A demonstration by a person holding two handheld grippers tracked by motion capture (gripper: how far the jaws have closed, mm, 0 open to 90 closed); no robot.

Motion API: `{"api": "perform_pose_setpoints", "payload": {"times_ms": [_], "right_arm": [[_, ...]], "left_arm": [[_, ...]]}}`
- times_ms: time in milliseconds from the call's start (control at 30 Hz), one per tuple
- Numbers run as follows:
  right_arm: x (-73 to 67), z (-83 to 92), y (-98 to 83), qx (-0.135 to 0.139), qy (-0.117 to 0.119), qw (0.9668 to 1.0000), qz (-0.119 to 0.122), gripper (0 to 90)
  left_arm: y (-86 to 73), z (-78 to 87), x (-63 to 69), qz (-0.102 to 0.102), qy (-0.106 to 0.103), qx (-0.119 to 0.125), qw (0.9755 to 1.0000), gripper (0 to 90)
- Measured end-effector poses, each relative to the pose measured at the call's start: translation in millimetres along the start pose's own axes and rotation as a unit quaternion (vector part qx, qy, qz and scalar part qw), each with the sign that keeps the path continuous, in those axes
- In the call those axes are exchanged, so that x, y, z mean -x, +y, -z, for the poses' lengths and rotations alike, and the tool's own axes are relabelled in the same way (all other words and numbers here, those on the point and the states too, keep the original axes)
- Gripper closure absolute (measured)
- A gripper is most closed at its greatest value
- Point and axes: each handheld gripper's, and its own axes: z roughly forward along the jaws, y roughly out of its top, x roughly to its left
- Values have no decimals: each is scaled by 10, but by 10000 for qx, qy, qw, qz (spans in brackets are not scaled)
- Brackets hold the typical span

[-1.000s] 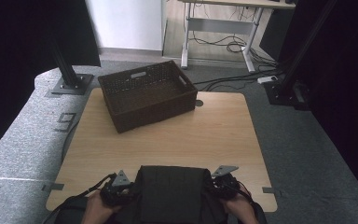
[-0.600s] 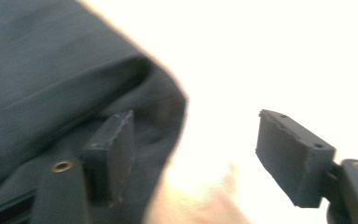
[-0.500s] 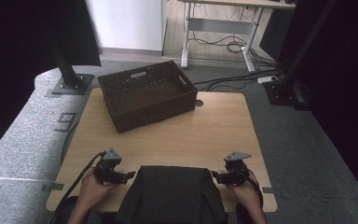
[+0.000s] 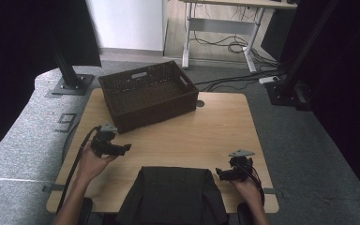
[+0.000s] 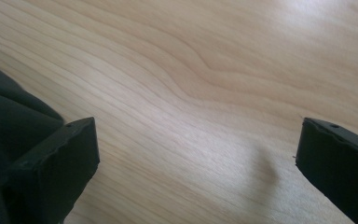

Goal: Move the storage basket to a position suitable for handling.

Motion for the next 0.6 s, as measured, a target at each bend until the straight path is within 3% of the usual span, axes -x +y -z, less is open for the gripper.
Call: {"api": "perform_pose_setpoints", "payload": {"times_ms": [167, 267, 500, 600], "right_arm": [[81, -76, -92, 9, -90, 9997, -209, 0], [121, -88, -125, 215, -191, 9990, -333, 0], [130, -100, -135, 309, -233, 9986, -358, 0], [130, -100, -136, 310, -231, 9986, -358, 0]], "left_arm": [[242, 71, -147, 99, 123, 103, 9998, 203], [383, 106, -248, 180, 193, 191, 9995, 220], [656, 113, -449, 269, 424, 251, 9984, 270], [759, 71, -542, 285, 684, 191, 9971, 305]]}}
